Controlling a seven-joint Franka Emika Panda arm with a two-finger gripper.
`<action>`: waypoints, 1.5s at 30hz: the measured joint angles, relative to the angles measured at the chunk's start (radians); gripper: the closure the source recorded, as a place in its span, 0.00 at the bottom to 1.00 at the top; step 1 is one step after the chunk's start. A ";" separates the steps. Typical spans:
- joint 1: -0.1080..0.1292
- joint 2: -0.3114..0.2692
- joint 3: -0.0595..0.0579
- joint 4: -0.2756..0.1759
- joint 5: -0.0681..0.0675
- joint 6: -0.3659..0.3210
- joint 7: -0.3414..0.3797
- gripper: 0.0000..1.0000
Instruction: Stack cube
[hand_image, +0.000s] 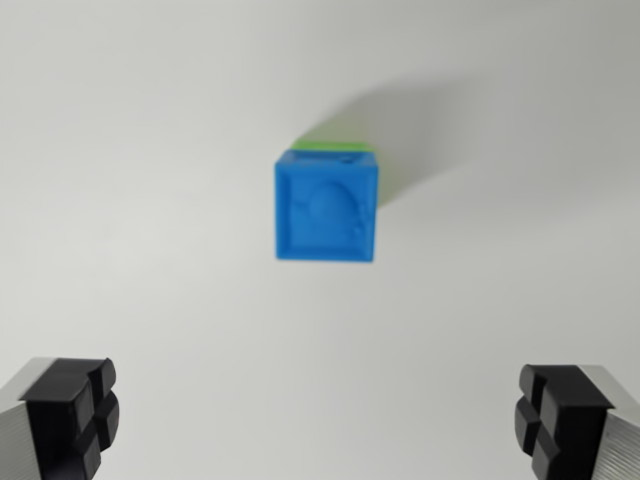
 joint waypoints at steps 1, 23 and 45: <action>0.000 -0.004 0.000 0.006 -0.001 -0.009 0.001 0.00; 0.000 -0.041 -0.005 0.126 -0.006 -0.164 0.006 0.00; 0.000 -0.046 -0.006 0.160 -0.006 -0.205 0.006 0.00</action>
